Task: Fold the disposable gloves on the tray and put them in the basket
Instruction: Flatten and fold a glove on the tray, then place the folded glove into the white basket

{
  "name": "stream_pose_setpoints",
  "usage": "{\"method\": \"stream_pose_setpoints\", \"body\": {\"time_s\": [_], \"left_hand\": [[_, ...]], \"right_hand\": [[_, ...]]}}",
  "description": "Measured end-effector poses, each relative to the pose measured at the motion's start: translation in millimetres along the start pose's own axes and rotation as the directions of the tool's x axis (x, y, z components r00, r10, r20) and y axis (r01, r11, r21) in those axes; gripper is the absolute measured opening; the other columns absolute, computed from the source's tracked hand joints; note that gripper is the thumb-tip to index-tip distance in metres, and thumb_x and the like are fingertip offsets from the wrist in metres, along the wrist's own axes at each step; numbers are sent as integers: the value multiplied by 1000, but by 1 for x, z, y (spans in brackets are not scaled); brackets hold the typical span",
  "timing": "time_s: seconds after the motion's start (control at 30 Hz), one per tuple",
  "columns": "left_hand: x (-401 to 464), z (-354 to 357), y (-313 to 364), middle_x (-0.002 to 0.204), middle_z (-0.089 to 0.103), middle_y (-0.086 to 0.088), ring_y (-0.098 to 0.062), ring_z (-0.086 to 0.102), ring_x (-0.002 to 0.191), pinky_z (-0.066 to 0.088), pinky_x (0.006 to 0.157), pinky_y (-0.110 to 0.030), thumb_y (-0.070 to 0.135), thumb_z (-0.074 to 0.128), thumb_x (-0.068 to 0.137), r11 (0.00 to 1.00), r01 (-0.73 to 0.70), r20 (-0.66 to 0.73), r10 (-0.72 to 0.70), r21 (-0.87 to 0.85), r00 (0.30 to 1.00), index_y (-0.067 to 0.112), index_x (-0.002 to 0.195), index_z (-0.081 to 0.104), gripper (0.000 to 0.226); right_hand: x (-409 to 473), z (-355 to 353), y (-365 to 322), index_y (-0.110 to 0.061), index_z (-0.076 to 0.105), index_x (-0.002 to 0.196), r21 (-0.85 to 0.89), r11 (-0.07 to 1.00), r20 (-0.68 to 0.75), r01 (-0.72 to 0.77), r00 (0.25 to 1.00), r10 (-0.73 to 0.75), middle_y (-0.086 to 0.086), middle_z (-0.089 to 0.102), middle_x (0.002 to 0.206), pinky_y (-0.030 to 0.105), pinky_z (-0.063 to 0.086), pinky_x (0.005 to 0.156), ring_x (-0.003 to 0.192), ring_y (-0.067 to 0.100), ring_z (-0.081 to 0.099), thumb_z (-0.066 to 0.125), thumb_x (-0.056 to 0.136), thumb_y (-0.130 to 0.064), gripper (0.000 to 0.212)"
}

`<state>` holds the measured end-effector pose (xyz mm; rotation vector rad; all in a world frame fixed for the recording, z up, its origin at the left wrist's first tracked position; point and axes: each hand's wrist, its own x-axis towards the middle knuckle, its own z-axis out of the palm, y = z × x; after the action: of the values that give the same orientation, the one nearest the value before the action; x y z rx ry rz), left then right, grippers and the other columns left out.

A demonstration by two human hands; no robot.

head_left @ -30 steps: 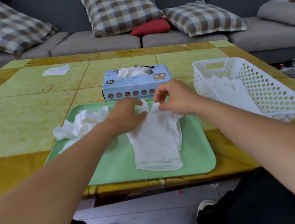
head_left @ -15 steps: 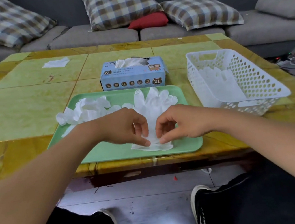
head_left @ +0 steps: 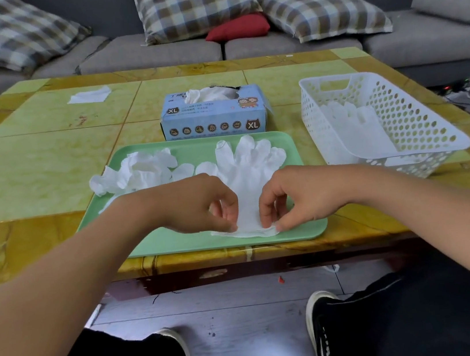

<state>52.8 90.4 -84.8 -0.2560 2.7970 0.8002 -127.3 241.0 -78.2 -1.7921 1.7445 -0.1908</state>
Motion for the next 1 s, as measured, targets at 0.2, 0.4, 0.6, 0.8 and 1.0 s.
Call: {"method": "stream_pose_setpoints", "body": {"time_s": [0.2,0.4,0.6,0.8,1.0], "left_hand": [[0,3,1,91,64,15,0,61,83,48,73,-14,47,80,80,1000,25,9,-25,17,1000,34,99,64,28],[1,7,5,93,58,15,-2,56,84,46,74,-20,52,80,77,992,18,-25,-15,127,1000,34,101,60,36],[2,-10,18,89,60,8,-8,58,76,44,65,-30,43,84,66,993,-117,-509,89,-25,856,20,89,66,37],[-2,-41,55,98,76,-14,-24,70,84,57,75,-37,17,72,90,608,-414,-633,-196,-678,749,2,104,75,21],[15,-56,79,103,76,-17,-28,72,85,59,79,-40,16,66,96,343,-450,-563,-428,-825,706,2,112,73,22]], "right_hand": [[5,3,0,-24,72,99,-16,1000,5,5,1000,-5,-7,68,89,23,54,75,78,9,63,86,78,-17,26],[10,10,-4,-25,68,82,-22,999,-50,43,998,-44,-12,63,71,16,47,64,61,0,55,74,83,-8,18],[-2,-32,-9,-13,66,79,578,790,-332,203,943,1,-5,59,69,20,39,61,64,10,49,70,81,-6,8],[-9,-69,-24,-11,61,80,764,449,-546,462,835,70,5,55,83,32,37,70,79,19,49,59,79,-18,7],[-18,-64,-27,-9,60,137,842,431,-380,323,924,50,20,63,132,46,50,99,112,28,63,73,74,-65,86]]}}
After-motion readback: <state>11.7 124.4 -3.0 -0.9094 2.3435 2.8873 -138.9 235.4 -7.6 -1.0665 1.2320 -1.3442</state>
